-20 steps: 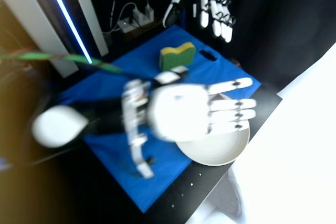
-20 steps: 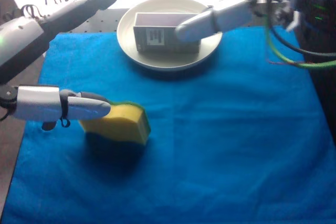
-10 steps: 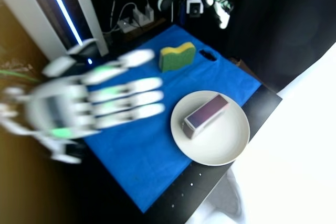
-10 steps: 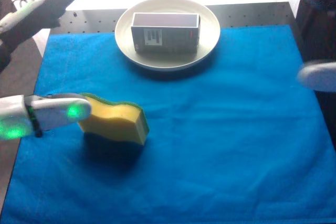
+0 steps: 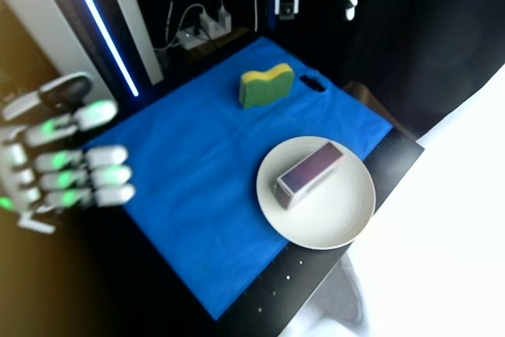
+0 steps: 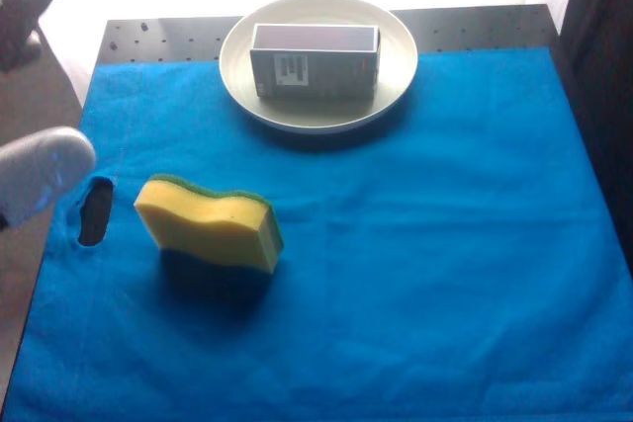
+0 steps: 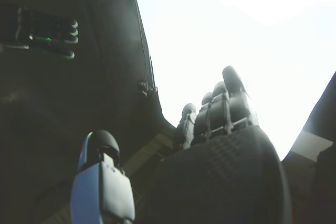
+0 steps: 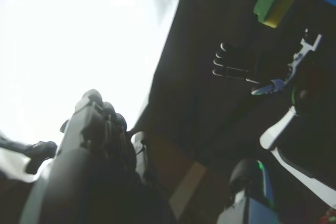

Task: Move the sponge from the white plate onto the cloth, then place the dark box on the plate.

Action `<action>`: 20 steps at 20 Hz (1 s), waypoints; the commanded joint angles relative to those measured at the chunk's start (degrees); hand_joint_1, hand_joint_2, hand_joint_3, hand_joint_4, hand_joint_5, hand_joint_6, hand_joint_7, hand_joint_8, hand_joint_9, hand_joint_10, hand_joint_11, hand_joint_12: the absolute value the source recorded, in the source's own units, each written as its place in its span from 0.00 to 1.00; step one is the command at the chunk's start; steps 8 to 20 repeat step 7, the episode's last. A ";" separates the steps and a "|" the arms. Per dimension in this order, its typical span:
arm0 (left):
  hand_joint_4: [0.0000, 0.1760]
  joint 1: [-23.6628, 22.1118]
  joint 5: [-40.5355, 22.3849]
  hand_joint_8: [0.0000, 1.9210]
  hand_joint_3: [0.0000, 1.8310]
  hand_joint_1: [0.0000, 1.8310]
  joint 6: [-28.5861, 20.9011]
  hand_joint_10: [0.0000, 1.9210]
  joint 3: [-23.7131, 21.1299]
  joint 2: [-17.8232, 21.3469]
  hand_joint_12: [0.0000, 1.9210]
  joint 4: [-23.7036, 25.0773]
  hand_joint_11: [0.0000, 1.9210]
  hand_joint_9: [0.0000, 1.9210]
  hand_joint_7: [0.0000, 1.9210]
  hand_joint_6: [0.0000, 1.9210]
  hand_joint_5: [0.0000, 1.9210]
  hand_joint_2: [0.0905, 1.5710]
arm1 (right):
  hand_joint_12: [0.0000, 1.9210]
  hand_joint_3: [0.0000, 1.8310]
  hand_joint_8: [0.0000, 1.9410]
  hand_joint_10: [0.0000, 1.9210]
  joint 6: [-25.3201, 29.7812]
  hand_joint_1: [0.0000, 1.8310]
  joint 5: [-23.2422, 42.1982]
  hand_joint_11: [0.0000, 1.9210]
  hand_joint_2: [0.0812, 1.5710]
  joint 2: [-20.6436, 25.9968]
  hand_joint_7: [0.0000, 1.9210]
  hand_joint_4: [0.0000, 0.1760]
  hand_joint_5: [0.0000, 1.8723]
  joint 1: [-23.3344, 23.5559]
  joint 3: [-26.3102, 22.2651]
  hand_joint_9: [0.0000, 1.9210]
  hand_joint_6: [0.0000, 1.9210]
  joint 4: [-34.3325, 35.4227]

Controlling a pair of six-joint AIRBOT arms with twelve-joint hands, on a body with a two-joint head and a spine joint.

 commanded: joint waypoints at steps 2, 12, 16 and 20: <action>0.79 0.50 -6.68 0.00 0.00 0.13 -1.08 0.00 0.11 -0.30 0.21 -0.69 0.00 0.02 0.00 0.00 0.00 0.57 | 0.00 0.01 0.00 0.00 0.42 0.24 6.88 0.00 0.54 -0.70 0.00 1.00 0.00 0.05 -0.59 0.00 0.00 1.26; 0.73 -1.19 -6.71 0.00 0.00 0.04 -4.10 0.00 1.57 -0.48 0.06 1.35 0.00 0.00 0.00 0.00 0.00 0.63 | 0.00 0.00 0.00 0.00 -2.57 0.30 6.93 0.00 0.53 0.96 0.00 1.00 0.00 2.78 -1.66 0.00 0.00 -3.07; 0.73 -1.19 -6.71 0.00 0.00 0.04 -4.10 0.00 1.57 -0.48 0.06 1.35 0.00 0.00 0.00 0.00 0.00 0.63 | 0.00 0.00 0.00 0.00 -2.57 0.30 6.93 0.00 0.53 0.96 0.00 1.00 0.00 2.78 -1.66 0.00 0.00 -3.07; 0.73 -1.19 -6.71 0.00 0.00 0.04 -4.10 0.00 1.57 -0.48 0.06 1.35 0.00 0.00 0.00 0.00 0.00 0.63 | 0.00 0.00 0.00 0.00 -2.57 0.30 6.93 0.00 0.53 0.96 0.00 1.00 0.00 2.78 -1.66 0.00 0.00 -3.07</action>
